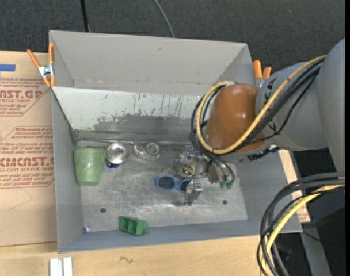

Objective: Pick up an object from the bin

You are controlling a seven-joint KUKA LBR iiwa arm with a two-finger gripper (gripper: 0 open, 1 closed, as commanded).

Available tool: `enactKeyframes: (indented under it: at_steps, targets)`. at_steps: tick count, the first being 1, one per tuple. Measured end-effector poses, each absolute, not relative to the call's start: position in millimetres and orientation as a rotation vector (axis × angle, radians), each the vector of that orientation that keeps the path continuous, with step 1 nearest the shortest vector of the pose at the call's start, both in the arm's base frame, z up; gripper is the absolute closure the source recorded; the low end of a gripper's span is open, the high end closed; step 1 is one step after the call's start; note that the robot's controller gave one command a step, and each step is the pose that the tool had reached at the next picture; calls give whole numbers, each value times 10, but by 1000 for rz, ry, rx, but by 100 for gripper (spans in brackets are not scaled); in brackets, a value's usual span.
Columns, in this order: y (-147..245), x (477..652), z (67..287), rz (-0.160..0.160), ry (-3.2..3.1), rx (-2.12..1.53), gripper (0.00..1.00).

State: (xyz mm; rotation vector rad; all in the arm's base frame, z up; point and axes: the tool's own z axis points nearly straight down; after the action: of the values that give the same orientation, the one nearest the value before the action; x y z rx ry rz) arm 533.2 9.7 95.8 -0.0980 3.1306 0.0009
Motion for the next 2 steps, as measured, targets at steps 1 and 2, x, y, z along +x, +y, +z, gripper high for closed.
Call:
enactKeyframes:
  at_steps: [1,2]
  targets:
    - [107,5315,940,3,3137,-98,100]
    - [106,5415,1916,-1,3129,-115,100]
